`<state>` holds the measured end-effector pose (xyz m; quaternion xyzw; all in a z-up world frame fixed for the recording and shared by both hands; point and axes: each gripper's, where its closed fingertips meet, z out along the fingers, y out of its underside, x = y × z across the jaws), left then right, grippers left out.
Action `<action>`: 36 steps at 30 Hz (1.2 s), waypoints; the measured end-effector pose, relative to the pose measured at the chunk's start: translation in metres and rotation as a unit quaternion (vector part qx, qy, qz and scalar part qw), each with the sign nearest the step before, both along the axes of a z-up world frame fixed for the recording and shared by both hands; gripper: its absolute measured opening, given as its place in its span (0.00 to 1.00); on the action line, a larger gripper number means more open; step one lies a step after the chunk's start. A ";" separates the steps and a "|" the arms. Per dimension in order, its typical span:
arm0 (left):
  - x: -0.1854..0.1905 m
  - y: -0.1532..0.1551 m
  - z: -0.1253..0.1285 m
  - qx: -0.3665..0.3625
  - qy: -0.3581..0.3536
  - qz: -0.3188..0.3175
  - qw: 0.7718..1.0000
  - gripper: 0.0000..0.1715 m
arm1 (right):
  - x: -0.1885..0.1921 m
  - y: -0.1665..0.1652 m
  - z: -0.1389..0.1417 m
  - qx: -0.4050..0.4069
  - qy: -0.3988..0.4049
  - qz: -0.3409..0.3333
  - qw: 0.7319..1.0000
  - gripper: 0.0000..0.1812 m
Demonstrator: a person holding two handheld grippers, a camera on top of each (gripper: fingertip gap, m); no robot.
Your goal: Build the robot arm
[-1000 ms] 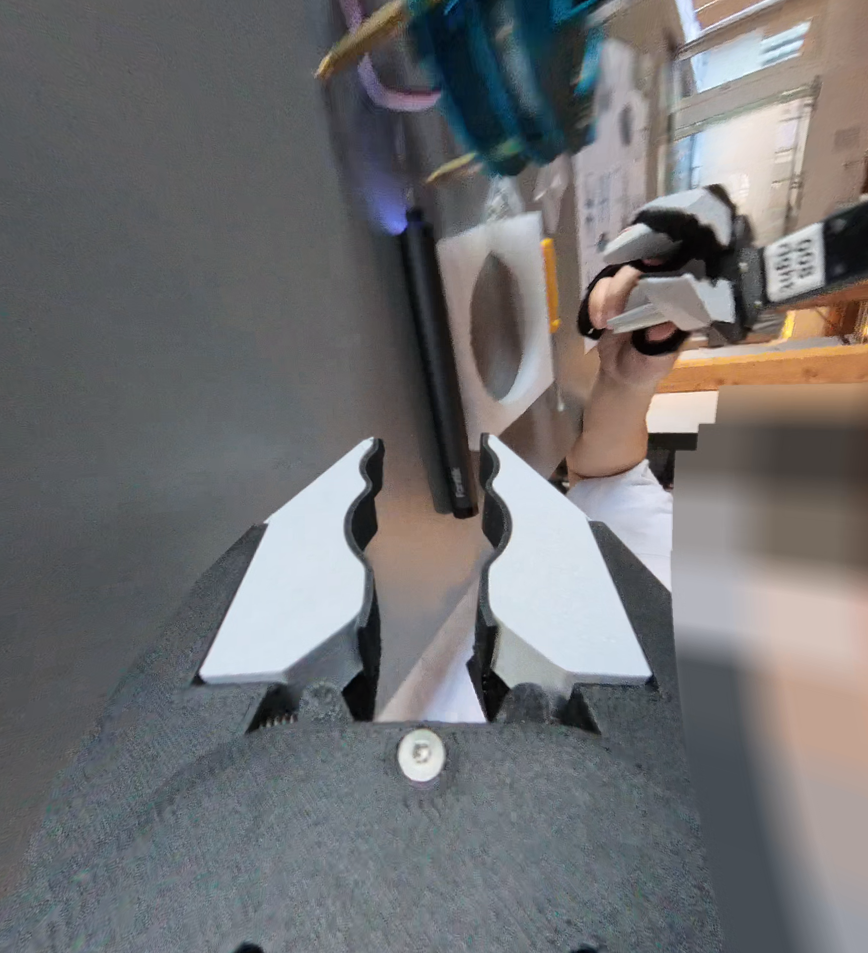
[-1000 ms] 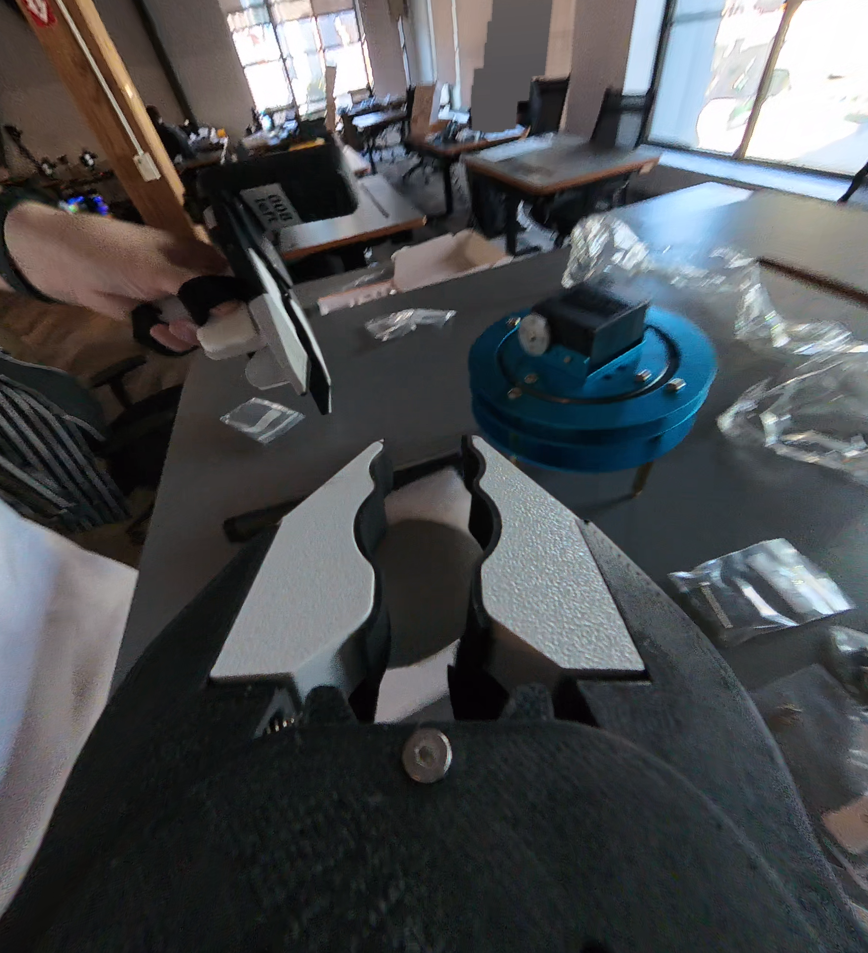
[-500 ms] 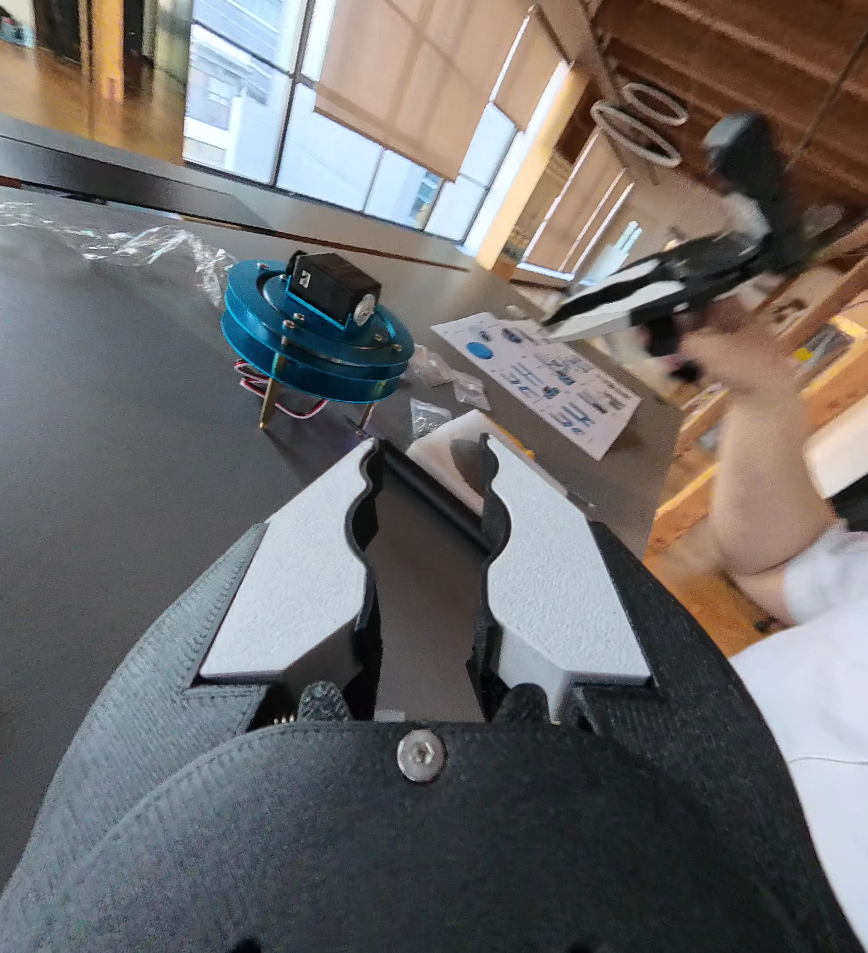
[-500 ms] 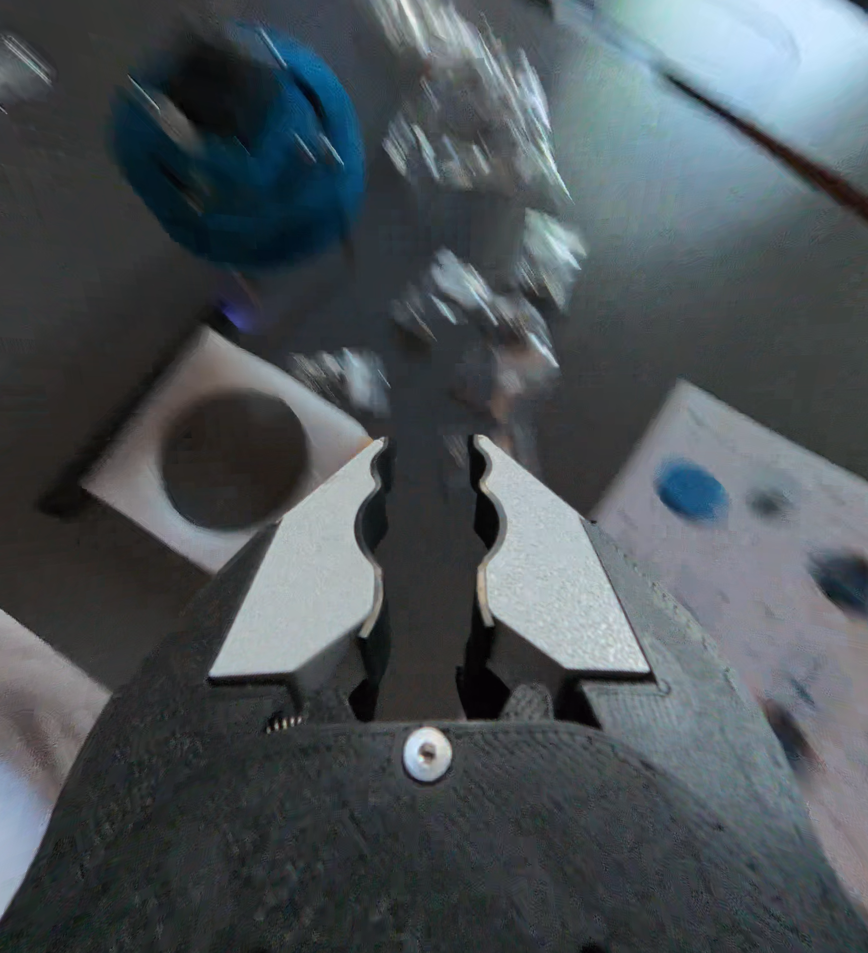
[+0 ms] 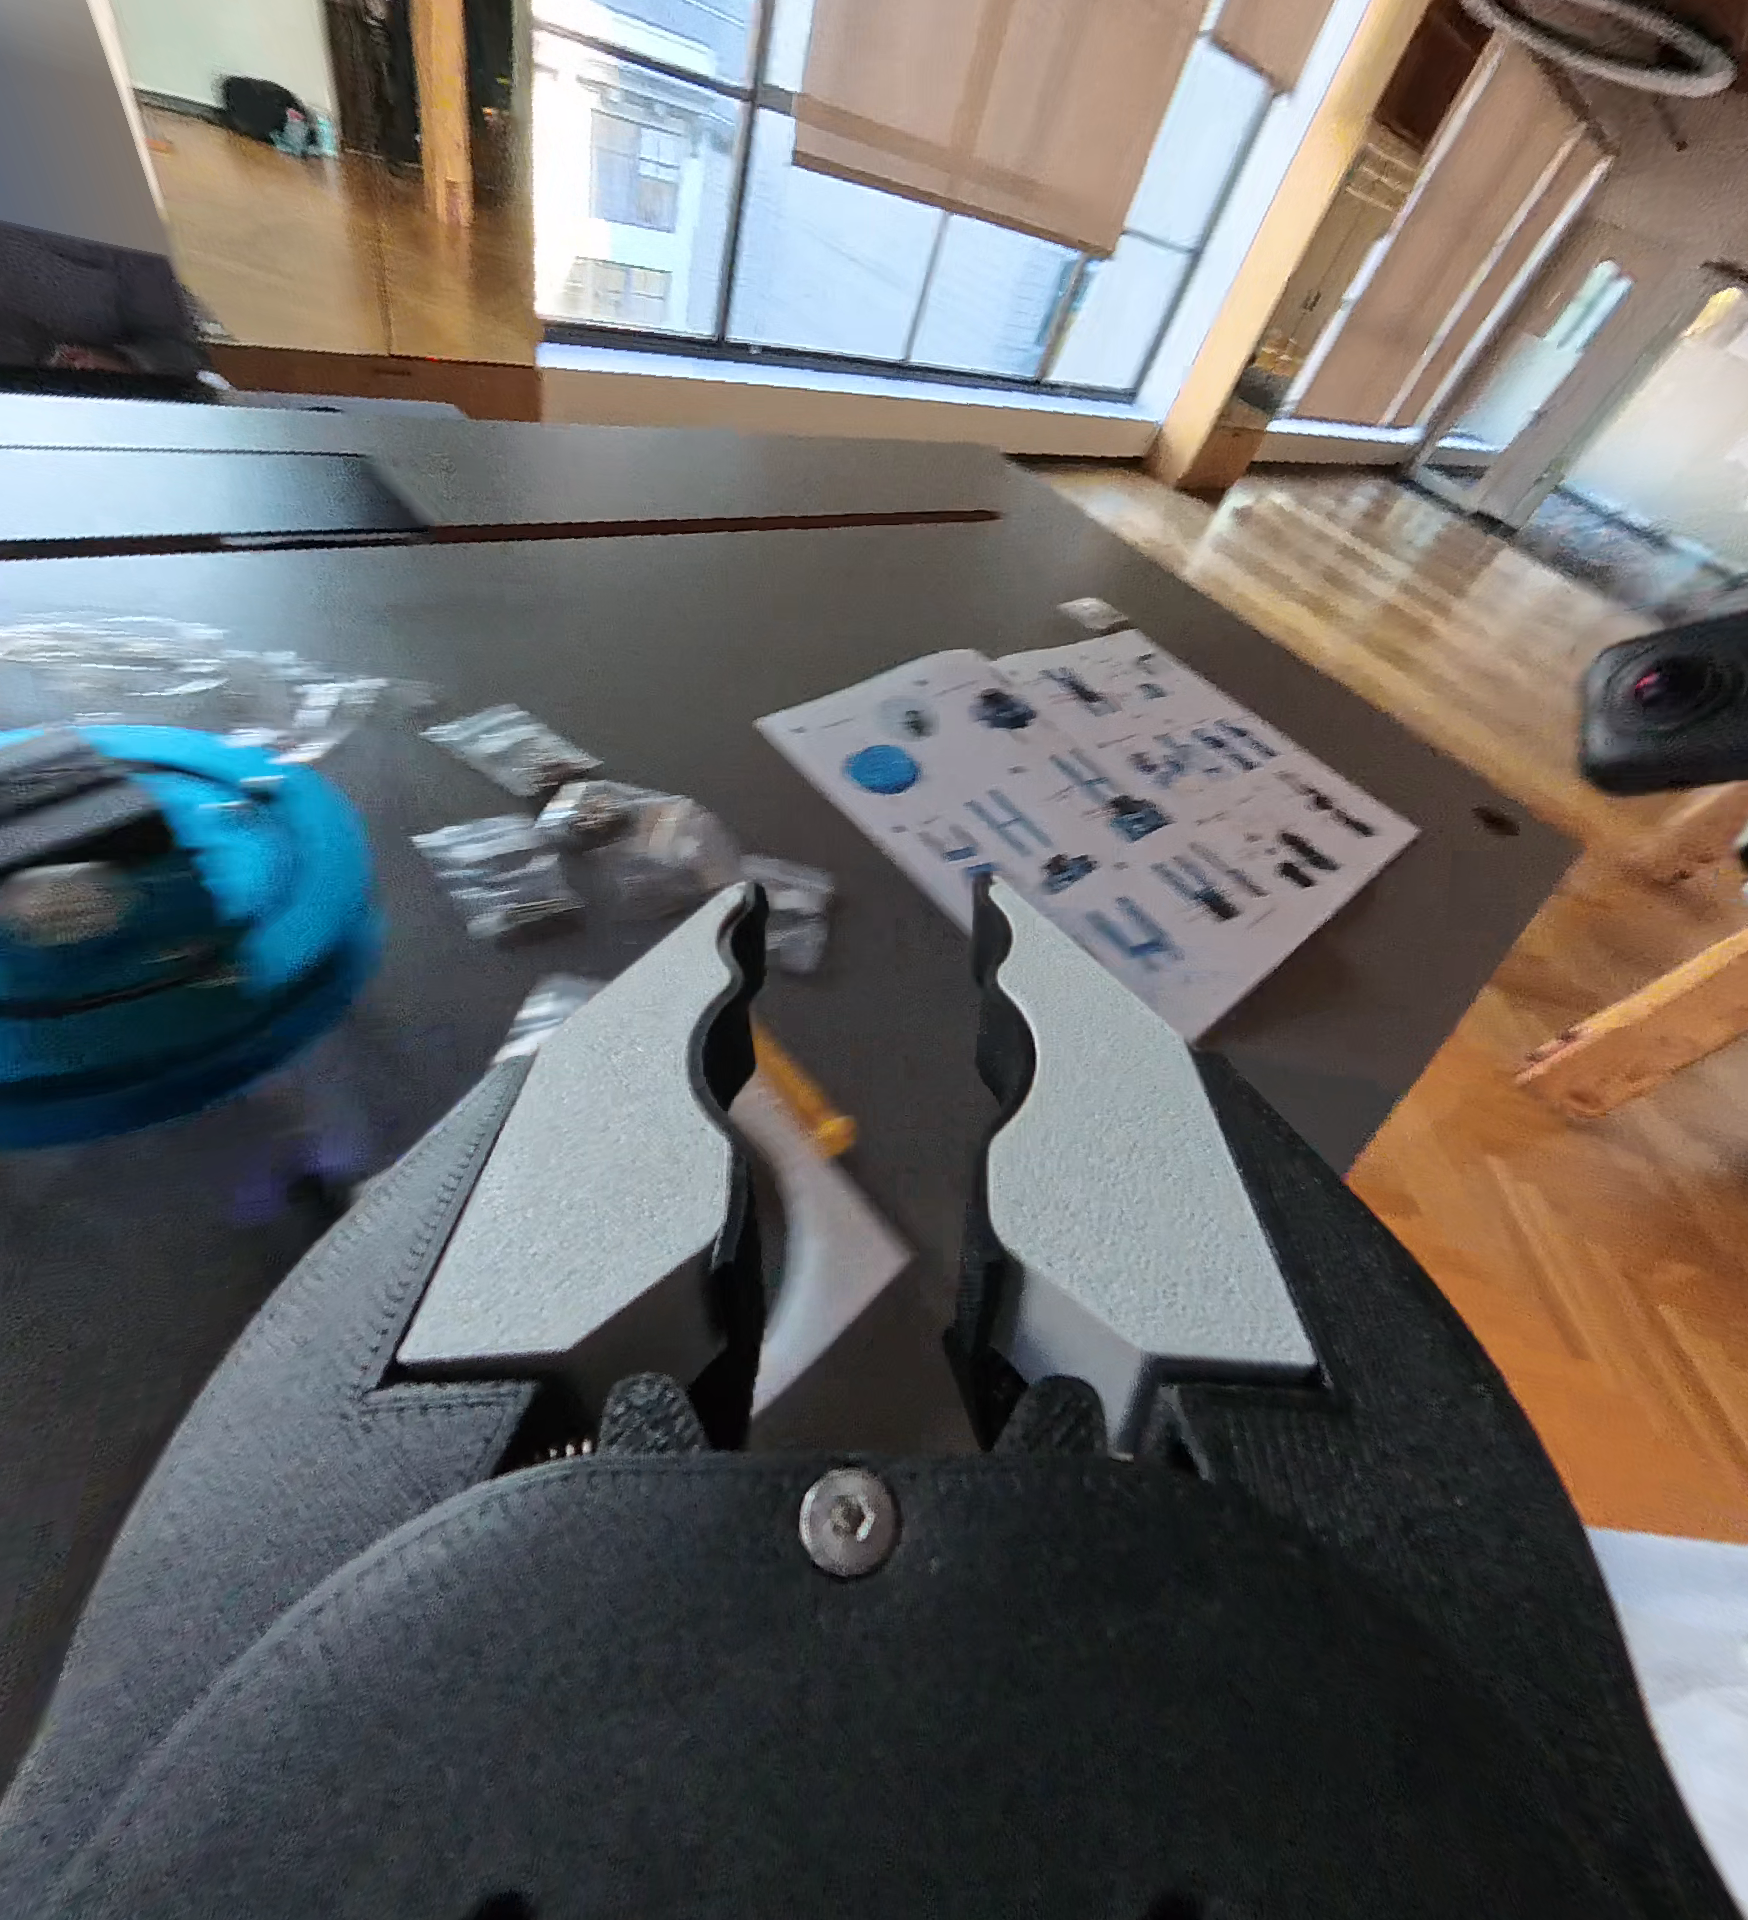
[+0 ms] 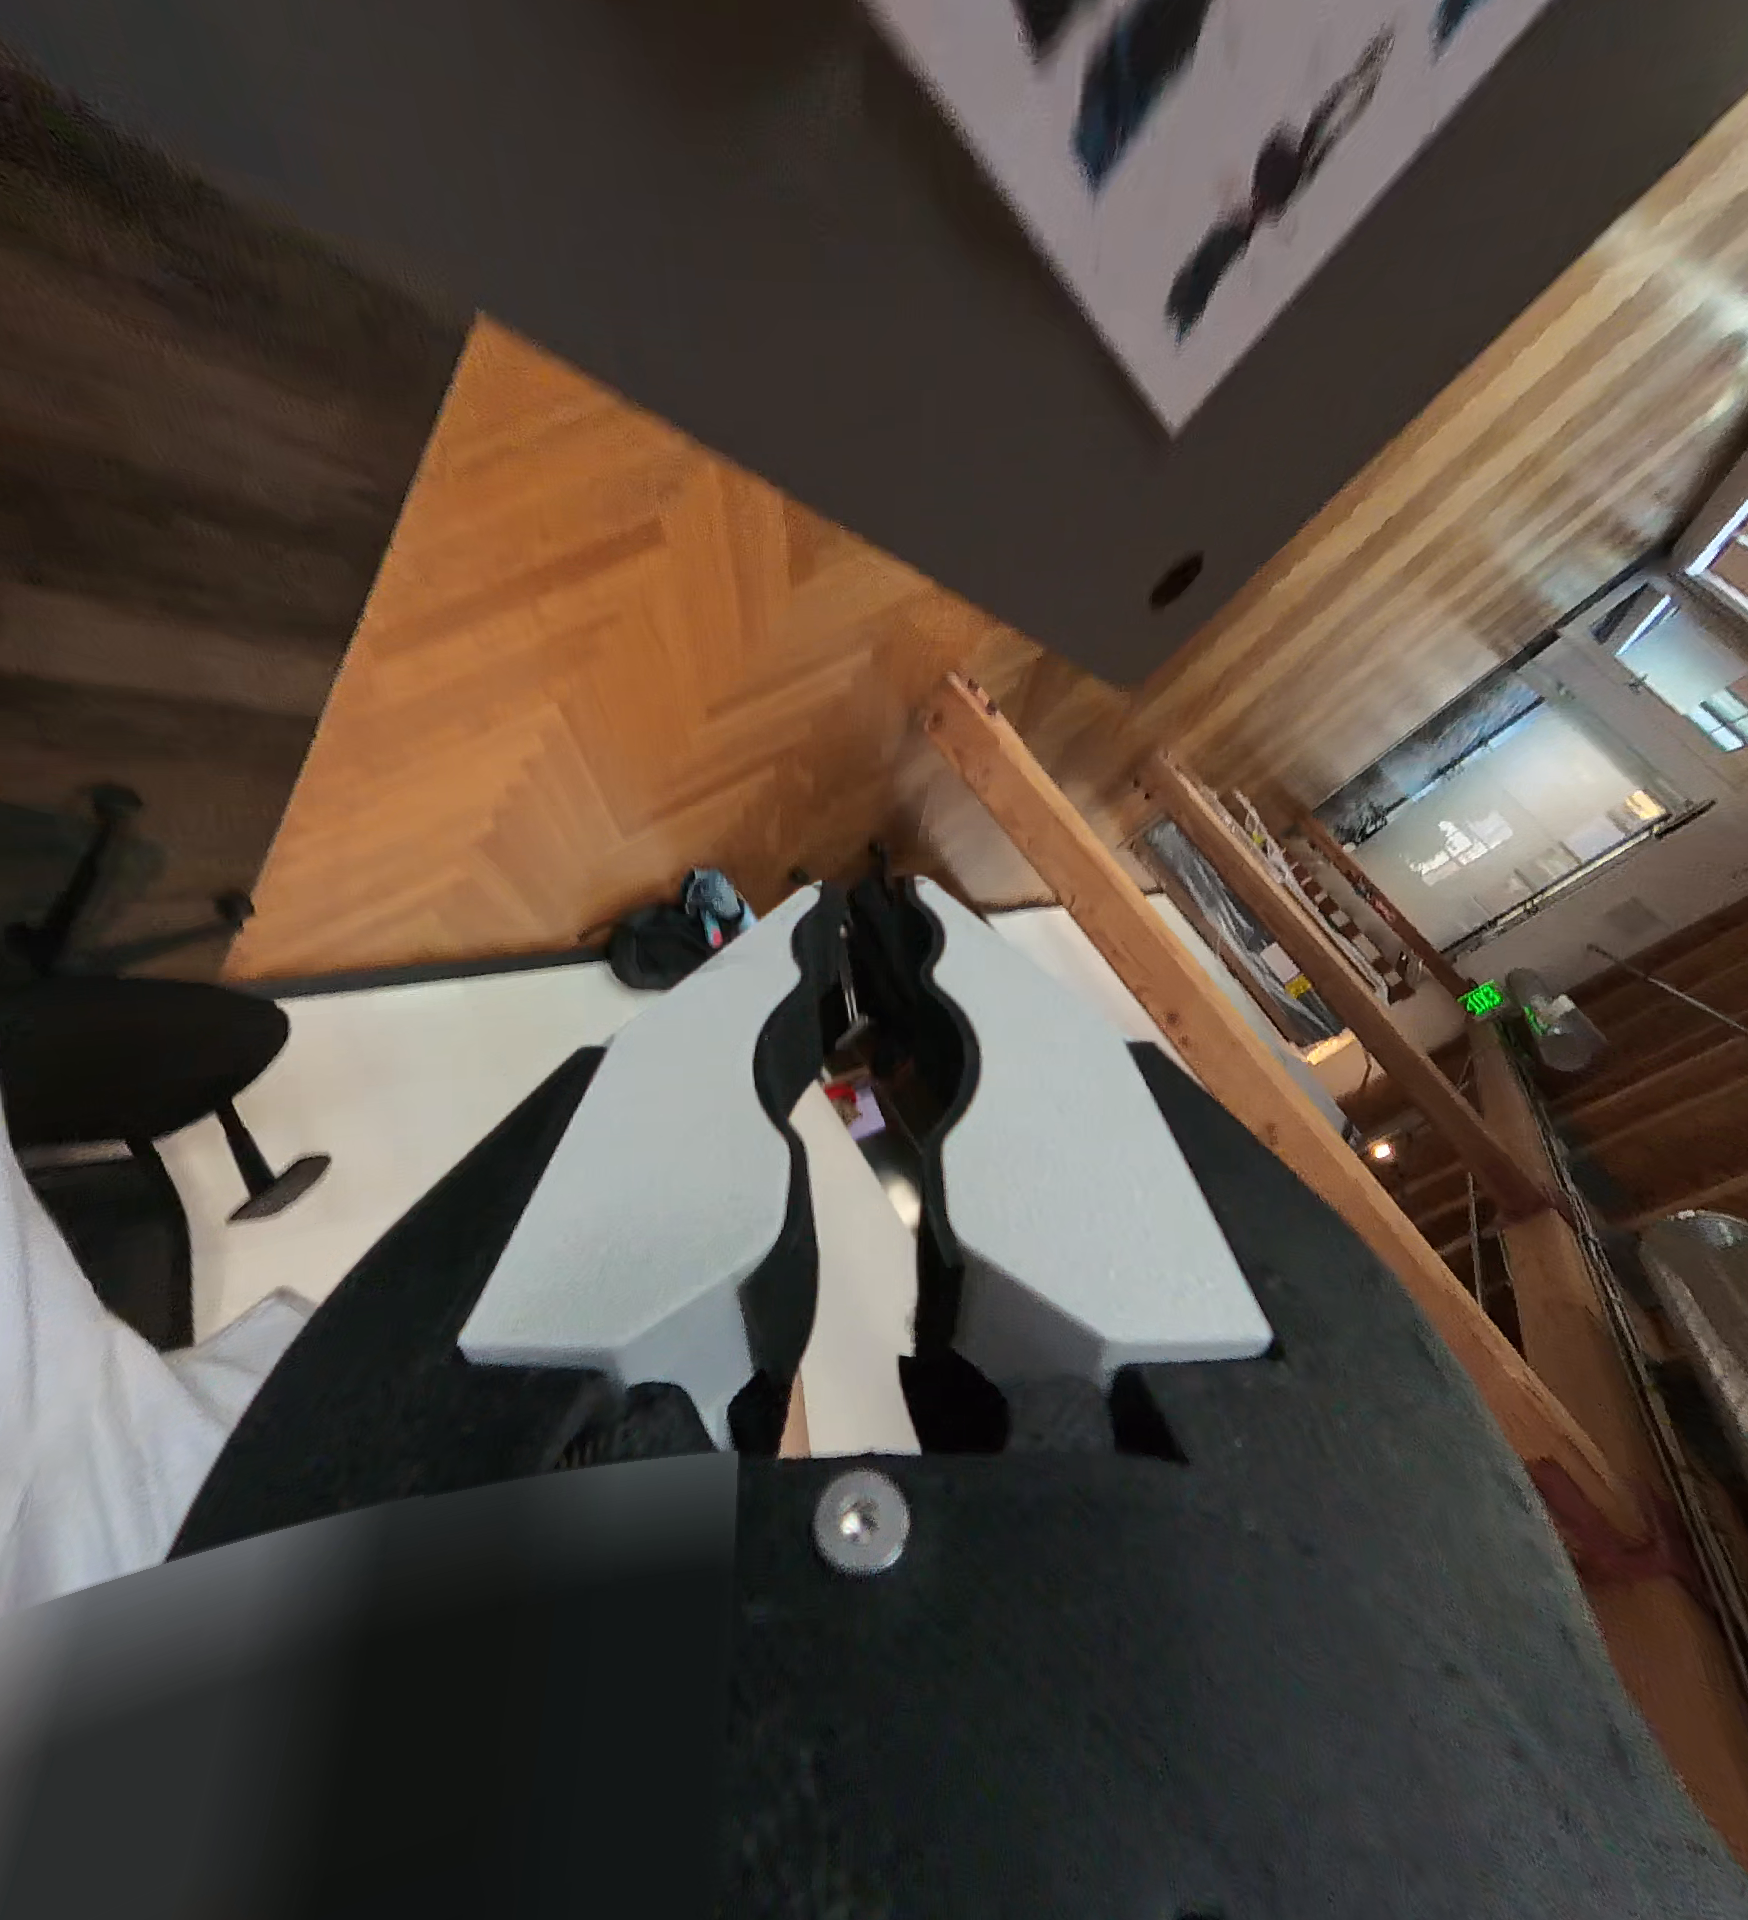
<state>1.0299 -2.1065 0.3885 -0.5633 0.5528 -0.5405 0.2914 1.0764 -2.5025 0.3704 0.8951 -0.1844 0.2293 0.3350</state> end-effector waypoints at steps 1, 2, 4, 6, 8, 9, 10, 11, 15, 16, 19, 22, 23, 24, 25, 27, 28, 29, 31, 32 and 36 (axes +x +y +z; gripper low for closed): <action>0.008 -0.026 0.002 -0.013 -0.006 -0.015 1.000 0.22 | 0.003 -0.028 0.002 -0.015 0.001 -0.009 1.000 0.06; 0.016 -0.051 0.003 -0.023 -0.013 -0.028 0.999 0.22 | 0.007 -0.055 0.006 -0.030 -0.002 -0.021 0.999 0.06; 0.032 -0.089 0.004 -0.024 -0.025 -0.031 0.999 0.22 | 0.009 -0.102 0.011 -0.045 0.006 -0.052 0.998 0.07; 0.045 -0.114 -0.002 -0.007 -0.016 -0.015 1.000 0.22 | 0.014 -0.137 0.020 -0.064 0.010 -0.061 0.996 0.08; 0.051 -0.143 -0.003 -0.026 -0.013 -0.036 0.999 0.23 | 0.022 -0.161 0.028 -0.072 0.000 -0.059 0.996 0.09; 0.051 -0.156 0.000 -0.053 -0.018 -0.053 0.997 0.23 | 0.027 -0.169 0.029 -0.074 -0.006 -0.058 0.996 0.10; 0.049 -0.163 0.004 -0.078 -0.025 -0.061 0.995 0.22 | 0.032 -0.174 0.027 -0.072 -0.007 -0.053 0.996 0.10; 0.047 -0.164 0.007 -0.096 -0.033 -0.059 0.993 0.22 | 0.038 -0.178 0.024 -0.072 -0.009 -0.041 0.997 0.10; 0.029 -0.137 -0.013 -0.031 0.008 0.023 0.999 0.22 | 0.069 -0.172 -0.001 -0.006 -0.010 0.004 1.000 0.09; 0.022 -0.120 -0.028 0.009 0.043 0.066 0.997 0.23 | 0.079 -0.166 -0.011 0.029 -0.009 0.017 0.999 0.09; 0.000 -0.074 -0.068 0.098 0.135 0.170 0.971 0.22 | 0.108 -0.142 -0.040 0.151 -0.001 0.065 0.986 0.10; -0.006 -0.061 -0.106 0.123 0.212 0.174 0.954 0.21 | 0.130 -0.104 -0.061 0.287 -0.004 0.092 0.954 0.10; -0.003 -0.064 -0.118 0.109 0.234 0.159 0.953 0.20 | 0.134 -0.087 -0.066 0.340 -0.001 0.102 0.935 0.10; 0.001 -0.068 -0.130 0.091 0.250 0.142 0.953 0.19 | 0.134 -0.071 -0.069 0.392 0.007 0.110 0.913 0.10; 0.002 -0.072 -0.142 0.078 0.272 0.130 0.950 0.18 | 0.131 -0.056 -0.072 0.440 0.018 0.114 0.890 0.10; 0.003 -0.076 -0.158 0.074 0.299 0.125 0.943 0.13 | 0.128 -0.034 -0.072 0.513 0.020 0.123 0.849 0.10; 0.004 -0.076 -0.159 0.085 0.294 0.131 0.943 0.13 | 0.128 -0.027 -0.071 0.538 0.013 0.127 0.833 0.10; 0.002 -0.075 -0.159 0.107 0.297 0.138 0.939 0.11 | 0.126 -0.021 -0.073 0.557 0.010 0.131 0.820 0.10; 0.000 -0.071 -0.161 0.153 0.304 0.147 0.929 0.08 | 0.117 -0.013 -0.078 0.589 0.022 0.132 0.797 0.10; 0.000 -0.069 -0.162 0.169 0.307 0.146 0.925 0.07 | 0.113 -0.010 -0.081 0.604 0.029 0.128 0.786 0.10; 0.006 -0.060 -0.155 0.189 0.305 0.147 0.922 0.06 | 0.102 -0.003 -0.099 0.638 0.058 0.108 0.760 0.10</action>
